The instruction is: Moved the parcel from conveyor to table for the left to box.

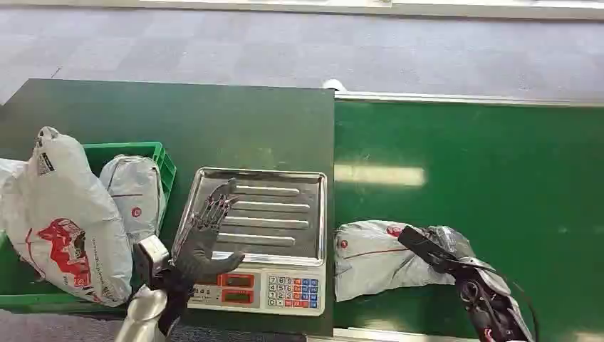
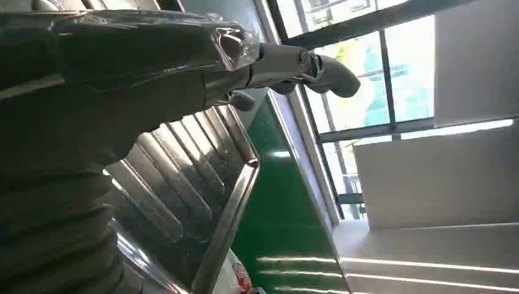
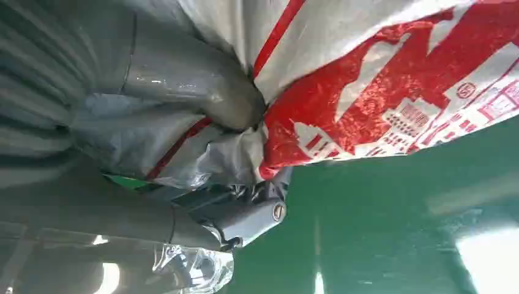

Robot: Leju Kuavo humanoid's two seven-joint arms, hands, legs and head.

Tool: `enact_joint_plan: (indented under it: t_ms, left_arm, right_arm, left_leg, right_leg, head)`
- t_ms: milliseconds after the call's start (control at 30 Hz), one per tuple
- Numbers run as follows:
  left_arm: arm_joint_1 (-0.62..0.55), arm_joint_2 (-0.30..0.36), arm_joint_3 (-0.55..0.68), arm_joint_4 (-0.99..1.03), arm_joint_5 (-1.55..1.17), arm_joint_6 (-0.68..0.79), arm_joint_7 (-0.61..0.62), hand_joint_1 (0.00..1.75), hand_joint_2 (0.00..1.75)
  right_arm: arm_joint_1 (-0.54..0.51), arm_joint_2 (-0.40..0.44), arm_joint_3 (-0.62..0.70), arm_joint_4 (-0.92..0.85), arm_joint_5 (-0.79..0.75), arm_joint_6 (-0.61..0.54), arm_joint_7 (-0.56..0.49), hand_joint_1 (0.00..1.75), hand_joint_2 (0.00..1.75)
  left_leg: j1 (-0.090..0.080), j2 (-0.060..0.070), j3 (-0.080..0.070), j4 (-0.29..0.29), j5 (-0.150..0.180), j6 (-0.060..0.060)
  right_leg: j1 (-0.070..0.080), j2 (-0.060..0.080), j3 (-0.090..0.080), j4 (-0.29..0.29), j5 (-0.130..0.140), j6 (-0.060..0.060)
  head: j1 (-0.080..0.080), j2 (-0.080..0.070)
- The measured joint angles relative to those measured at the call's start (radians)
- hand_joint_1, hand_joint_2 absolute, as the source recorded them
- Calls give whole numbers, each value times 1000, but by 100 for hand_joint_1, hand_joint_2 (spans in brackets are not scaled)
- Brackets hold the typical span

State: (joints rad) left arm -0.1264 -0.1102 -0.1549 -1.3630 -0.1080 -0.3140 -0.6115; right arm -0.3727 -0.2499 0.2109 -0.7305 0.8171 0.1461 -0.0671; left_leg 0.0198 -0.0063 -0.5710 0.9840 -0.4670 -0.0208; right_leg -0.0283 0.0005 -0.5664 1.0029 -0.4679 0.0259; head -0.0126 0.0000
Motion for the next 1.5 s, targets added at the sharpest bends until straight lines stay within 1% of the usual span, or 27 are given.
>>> enact_joint_plan:
  t_ms: [467,633,733,767,800,833,933,1000,1100,1233,1367,1500]
  left_arm:
    - [0,0,0,0,0,3,0,0,175]
    - [3,1,0,-5,3,9,0,0,175]
    - [9,2,2,-10,8,12,0,0,175]
    - [15,2,5,-16,11,15,0,0,175]
    - [22,2,7,-24,12,21,-5,0,175]
    - [28,2,10,-28,13,21,-11,0,175]
    - [34,2,13,-29,11,18,-30,0,175]
    - [33,2,14,-26,10,14,-40,0,175]
    - [32,2,14,-19,10,14,-45,0,175]
    - [31,2,14,-16,10,13,-48,0,175]
    - [24,2,13,-6,13,9,-54,0,175]
    - [12,2,11,10,16,9,-60,0,175]
  right_arm:
    - [-2,0,17,18,10,-5,-17,175,175]
    - [-6,0,26,20,12,-29,-63,175,175]
    - [-6,0,32,19,-2,-72,-115,175,175]
    - [-5,2,32,14,-31,-100,-156,175,175]
    - [-2,6,24,-4,-88,-134,-221,175,175]
    - [4,9,11,-33,-147,-151,-264,175,175]
    - [31,19,-43,-147,-332,-113,-344,175,175]
    - [60,24,-84,-211,-417,-86,-390,175,175]
    - [87,28,-133,-276,-447,-72,-410,175,175]
    - [107,33,-160,-319,-454,-70,-413,175,175]
    - [131,42,-195,-359,-573,-21,-475,175,175]
    - [176,52,-241,-433,-646,-7,-496,175,175]
  left_leg:
    - [0,0,0,0,0,0]
    - [0,0,0,0,0,0]
    - [0,-1,-1,0,0,0]
    - [0,0,-1,0,0,0]
    - [0,1,-1,0,0,0]
    - [0,1,-1,0,0,0]
    - [0,0,-1,0,0,0]
    - [0,-2,-2,0,0,0]
    - [0,1,-2,0,0,0]
    - [0,0,-2,0,0,0]
    - [0,0,-2,0,0,0]
    - [0,0,-2,0,0,0]
  right_leg:
    - [0,0,1,0,0,0]
    - [0,0,1,0,0,0]
    - [0,0,1,0,0,0]
    - [0,0,1,0,0,0]
    - [0,1,0,0,0,0]
    - [0,1,-1,0,0,0]
    - [0,0,-2,0,0,0]
    - [0,-1,-2,0,0,0]
    - [0,1,-2,0,0,0]
    - [0,1,-2,0,0,0]
    - [0,0,-2,0,0,0]
    - [0,0,-2,0,0,0]
  head:
    - [0,0]
    - [0,0]
    - [0,0]
    - [0,0]
    - [0,0]
    - [0,0]
    - [0,0]
    - [0,0]
    - [0,0]
    - [0,0]
    - [0,0]
    - [0,0]
